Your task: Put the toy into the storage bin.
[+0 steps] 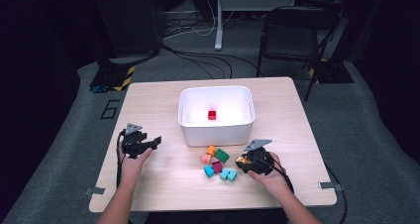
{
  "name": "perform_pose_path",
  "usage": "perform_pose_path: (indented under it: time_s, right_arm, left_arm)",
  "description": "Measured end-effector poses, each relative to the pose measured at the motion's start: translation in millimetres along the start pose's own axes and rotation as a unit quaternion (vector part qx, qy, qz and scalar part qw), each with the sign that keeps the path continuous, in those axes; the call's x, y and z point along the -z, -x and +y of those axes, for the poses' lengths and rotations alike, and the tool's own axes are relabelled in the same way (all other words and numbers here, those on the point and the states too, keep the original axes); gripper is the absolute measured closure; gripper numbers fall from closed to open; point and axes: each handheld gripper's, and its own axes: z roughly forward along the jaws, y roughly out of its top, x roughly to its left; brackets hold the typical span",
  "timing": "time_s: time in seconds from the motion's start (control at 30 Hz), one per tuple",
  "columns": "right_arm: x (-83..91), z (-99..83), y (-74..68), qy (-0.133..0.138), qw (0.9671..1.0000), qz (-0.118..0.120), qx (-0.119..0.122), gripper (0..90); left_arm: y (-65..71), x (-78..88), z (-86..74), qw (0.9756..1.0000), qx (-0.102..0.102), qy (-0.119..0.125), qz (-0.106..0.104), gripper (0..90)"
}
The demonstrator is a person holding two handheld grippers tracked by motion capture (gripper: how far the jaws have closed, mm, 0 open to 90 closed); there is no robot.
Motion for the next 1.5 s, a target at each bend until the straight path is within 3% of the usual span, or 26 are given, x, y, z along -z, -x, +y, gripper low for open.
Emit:
perform_pose_path:
  time_s: [0.9, 1.1, 1.5]
  right_arm:
    - [42.2, 45.5, -0.3, 0.022, 0.9993, 0.028, 0.012, 58.2]
    - [55.4, 60.9, 0.1, 0.03, 0.9989, 0.032, 0.018, 58.3]
    - [77.1, 94.2, 8.6, 0.038, 0.9983, 0.044, 0.008, 58.3]
  left_arm:
    - [0.6, -0.1, -0.2, 1.0, -0.001, -0.002, 0.0, 31.0]
    - [1.3, -1.0, -0.2, 1.0, -0.006, -0.003, 0.0, 31.0]
    - [1.1, -1.2, -0.2, 1.0, -0.005, -0.004, -0.001, 31.0]
